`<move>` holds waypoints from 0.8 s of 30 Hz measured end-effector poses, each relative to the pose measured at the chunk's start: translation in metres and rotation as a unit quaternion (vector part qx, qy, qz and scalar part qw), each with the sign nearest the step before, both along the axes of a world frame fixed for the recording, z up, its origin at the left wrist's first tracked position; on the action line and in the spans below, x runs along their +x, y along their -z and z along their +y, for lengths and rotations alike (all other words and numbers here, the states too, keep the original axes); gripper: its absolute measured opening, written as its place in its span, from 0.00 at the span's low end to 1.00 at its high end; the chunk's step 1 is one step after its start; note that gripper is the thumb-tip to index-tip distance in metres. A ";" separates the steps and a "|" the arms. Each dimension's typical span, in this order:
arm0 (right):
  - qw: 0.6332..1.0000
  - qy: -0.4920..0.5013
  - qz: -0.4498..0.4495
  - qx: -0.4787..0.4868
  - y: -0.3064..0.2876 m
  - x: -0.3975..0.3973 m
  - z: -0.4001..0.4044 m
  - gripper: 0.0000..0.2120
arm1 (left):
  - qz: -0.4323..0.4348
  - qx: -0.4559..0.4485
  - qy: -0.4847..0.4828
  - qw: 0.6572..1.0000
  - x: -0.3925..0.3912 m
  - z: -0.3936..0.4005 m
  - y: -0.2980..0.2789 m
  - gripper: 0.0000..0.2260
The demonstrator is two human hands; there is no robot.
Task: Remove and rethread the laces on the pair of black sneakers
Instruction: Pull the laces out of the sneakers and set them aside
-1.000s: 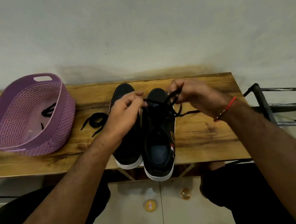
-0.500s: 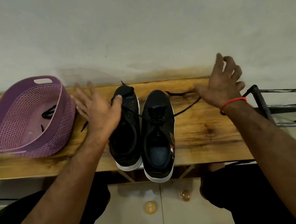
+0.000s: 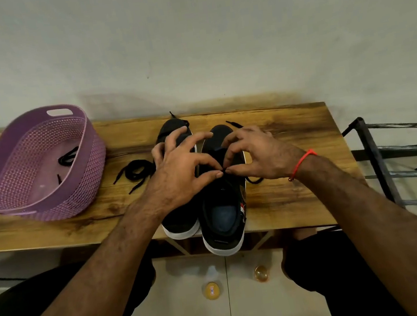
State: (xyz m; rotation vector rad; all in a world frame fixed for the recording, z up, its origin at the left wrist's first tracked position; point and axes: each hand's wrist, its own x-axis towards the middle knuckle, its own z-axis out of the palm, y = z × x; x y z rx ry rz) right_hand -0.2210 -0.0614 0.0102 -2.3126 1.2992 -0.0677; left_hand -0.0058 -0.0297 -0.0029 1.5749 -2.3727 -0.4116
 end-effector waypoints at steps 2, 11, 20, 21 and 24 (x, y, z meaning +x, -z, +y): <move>1.000 -0.002 -0.010 0.002 0.000 0.000 0.000 0.04 | -0.012 0.004 -0.011 1.000 -0.001 0.001 -0.002 0.06; 0.999 0.001 -0.019 0.040 0.002 -0.003 0.000 0.02 | -0.012 0.067 -0.053 0.996 0.000 -0.004 0.000 0.06; 0.999 -0.018 -0.043 0.024 0.006 0.006 0.002 0.04 | -0.006 0.086 -0.005 0.996 0.007 -0.006 -0.001 0.02; 0.999 -0.020 -0.043 0.021 0.006 0.007 0.003 0.04 | -0.008 0.085 -0.007 0.996 0.007 -0.006 -0.001 0.02; 0.998 -0.020 -0.048 0.022 0.002 0.002 0.002 0.05 | -0.005 0.059 -0.039 0.997 0.003 -0.004 0.003 0.01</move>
